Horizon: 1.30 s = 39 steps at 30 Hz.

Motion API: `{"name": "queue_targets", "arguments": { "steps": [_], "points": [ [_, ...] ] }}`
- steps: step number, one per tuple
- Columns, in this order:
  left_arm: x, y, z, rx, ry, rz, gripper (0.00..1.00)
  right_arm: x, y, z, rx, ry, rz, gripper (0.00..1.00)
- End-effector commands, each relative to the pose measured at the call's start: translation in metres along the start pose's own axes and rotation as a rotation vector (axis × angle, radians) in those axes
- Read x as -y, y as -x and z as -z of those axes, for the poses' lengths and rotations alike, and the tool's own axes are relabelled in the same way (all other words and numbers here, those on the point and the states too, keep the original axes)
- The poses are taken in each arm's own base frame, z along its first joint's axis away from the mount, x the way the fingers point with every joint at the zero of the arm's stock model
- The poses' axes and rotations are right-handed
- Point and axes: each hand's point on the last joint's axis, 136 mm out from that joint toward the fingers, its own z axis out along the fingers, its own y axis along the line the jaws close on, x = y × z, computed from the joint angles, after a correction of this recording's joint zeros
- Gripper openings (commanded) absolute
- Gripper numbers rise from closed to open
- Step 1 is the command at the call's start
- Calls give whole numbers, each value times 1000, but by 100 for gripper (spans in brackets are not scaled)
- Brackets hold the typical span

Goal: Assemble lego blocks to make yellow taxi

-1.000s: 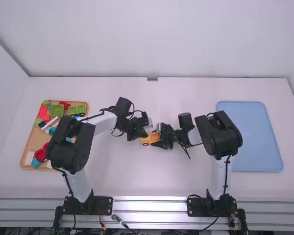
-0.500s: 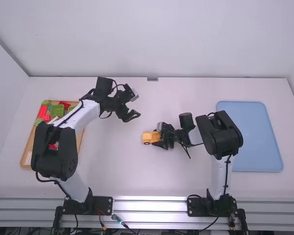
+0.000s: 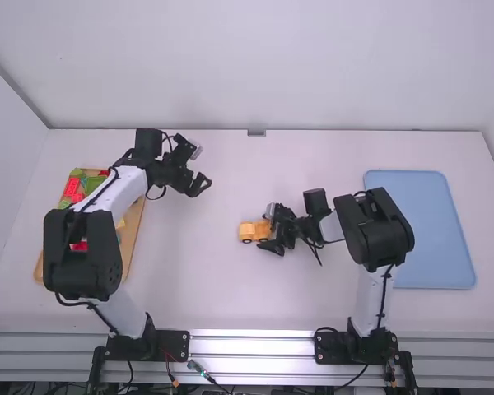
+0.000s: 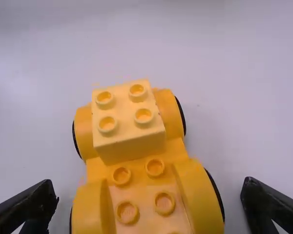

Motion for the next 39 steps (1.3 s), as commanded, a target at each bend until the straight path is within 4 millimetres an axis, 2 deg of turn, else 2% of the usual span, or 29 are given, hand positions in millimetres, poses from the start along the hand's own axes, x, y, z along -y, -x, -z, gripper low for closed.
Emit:
{"name": "queue_targets", "arguments": {
  "steps": [1,11,12,14,16,18,21,24,26,27,29,31,32,33,35,39],
  "points": [
    [-20,-1,7,-16,108,92,99,10,-5,9,-88,-76,-5,99],
    [-66,-20,20,-83,402,283,99,27,-15,57,-394,-296,-35,99],
    [-76,-29,27,-116,487,324,99,30,-13,66,-429,-334,-31,99],
    [-87,-40,35,-154,578,355,99,31,-11,72,-447,-356,-26,99],
    [-108,-61,57,-219,754,414,99,35,-3,81,-455,-397,-21,99],
    [-119,-72,69,-245,815,437,99,36,2,85,-458,-416,-15,99],
    [-130,-89,80,-280,806,471,99,38,10,89,-445,-433,2,99],
    [-128,-109,80,-314,652,488,99,39,18,93,-428,-448,7,99],
    [-133,-130,91,-319,592,589,99,39,25,95,-412,-457,11,99],
    [-135,-133,93,-320,591,603,99,39,26,95,-411,-458,12,99],
    [-144,-152,108,-344,591,629,99,40,29,96,-405,-465,19,99],
    [-152,-159,115,-366,591,566,88,41,31,98,-405,-473,23,99],
    [-156,-162,119,-383,581,489,90,42,30,99,-410,-482,25,99],
    [-158,-165,121,-398,574,444,100,43,30,100,-416,-489,24,99],
    [-168,-167,128,-429,595,347,99,48,27,106,-435,-534,-11,99],
    [-179,-164,134,-425,652,326,99,56,25,117,-461,-614,-71,99]
  ]
}}
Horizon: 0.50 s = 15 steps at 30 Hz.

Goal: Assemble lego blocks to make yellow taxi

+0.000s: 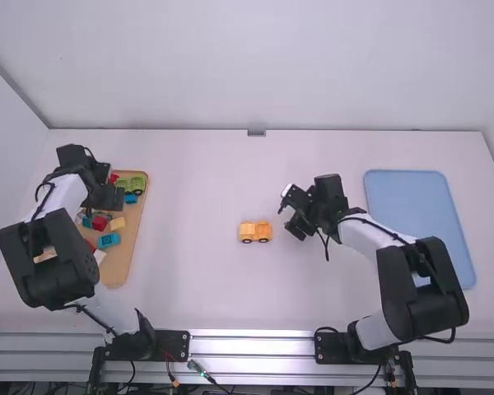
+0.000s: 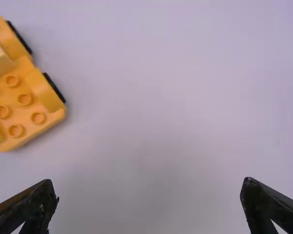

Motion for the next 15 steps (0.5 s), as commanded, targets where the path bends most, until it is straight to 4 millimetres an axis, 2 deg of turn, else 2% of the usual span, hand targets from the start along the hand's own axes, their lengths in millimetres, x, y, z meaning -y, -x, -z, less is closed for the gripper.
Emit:
{"name": "queue_targets", "arguments": {
  "steps": [1,6,10,15],
  "points": [
    [-4,6,5,20,28,-102,99,15,2,11,-16,-73,-56,99],
    [15,17,10,95,-80,-479,99,14,10,19,-14,-49,-42,99],
    [15,19,12,84,-88,-565,99,19,18,21,6,-55,-50,99],
    [23,8,12,17,-178,-750,99,22,25,24,20,-58,-74,99]
  ]
}}
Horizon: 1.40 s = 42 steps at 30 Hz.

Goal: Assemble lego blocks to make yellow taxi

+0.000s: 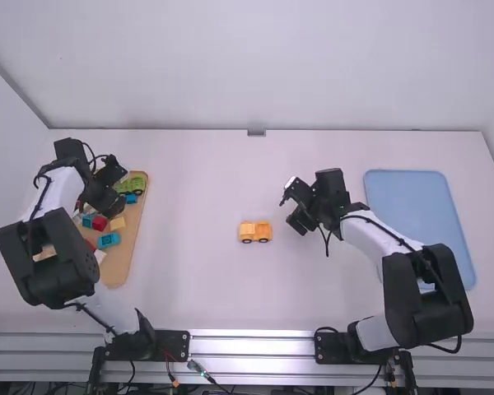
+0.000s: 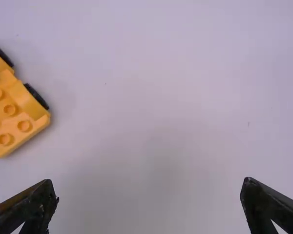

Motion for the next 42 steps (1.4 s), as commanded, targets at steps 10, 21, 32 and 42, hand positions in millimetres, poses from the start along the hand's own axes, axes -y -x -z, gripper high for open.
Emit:
{"name": "queue_targets", "arguments": {
  "steps": [10,21,32,42],
  "points": [
    [21,-21,-29,-116,-228,-318,100,5,27,13,81,21,-32,99],
    [43,-36,-49,-114,-277,-525,81,7,30,13,88,14,-32,99],
    [45,-37,-73,-93,-209,-527,77,8,33,13,98,13,-59,99],
    [49,-41,-76,-91,-216,-465,52,3,31,13,93,34,-64,99]
  ]
}}
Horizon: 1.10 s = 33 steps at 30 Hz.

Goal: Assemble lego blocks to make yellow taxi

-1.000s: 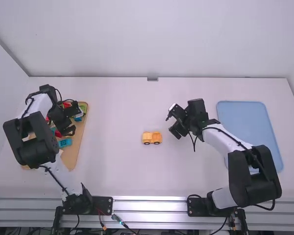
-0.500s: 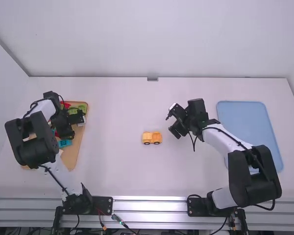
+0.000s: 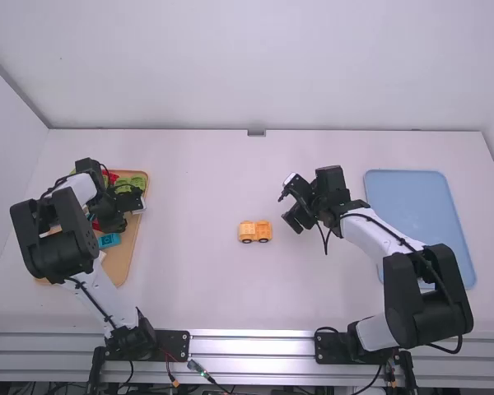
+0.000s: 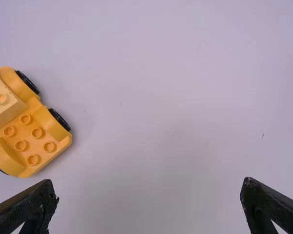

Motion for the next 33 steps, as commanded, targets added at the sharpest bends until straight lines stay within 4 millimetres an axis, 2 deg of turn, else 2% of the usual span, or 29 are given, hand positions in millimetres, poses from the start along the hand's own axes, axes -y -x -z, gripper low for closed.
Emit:
{"name": "queue_targets", "arguments": {
  "steps": [1,4,9,10,17,20,27,33],
  "points": [
    [8,0,-2,20,-25,28,51,8,19,10,46,-22,4,99],
    [9,-1,-2,30,-28,36,41,5,21,9,44,-19,3,99],
    [8,-1,-2,25,-24,72,33,4,20,7,23,-42,17,99],
    [7,-1,-2,26,-19,81,28,3,21,7,18,-48,23,99],
    [6,0,-2,27,-19,83,23,0,22,5,-3,-71,45,99],
    [-2,0,1,29,5,147,22,1,22,5,-3,-72,43,99],
    [-25,19,25,44,42,330,18,0,22,5,-1,-70,44,99],
    [-36,50,56,62,37,475,5,0,22,5,0,-70,44,99]
  ]
}}
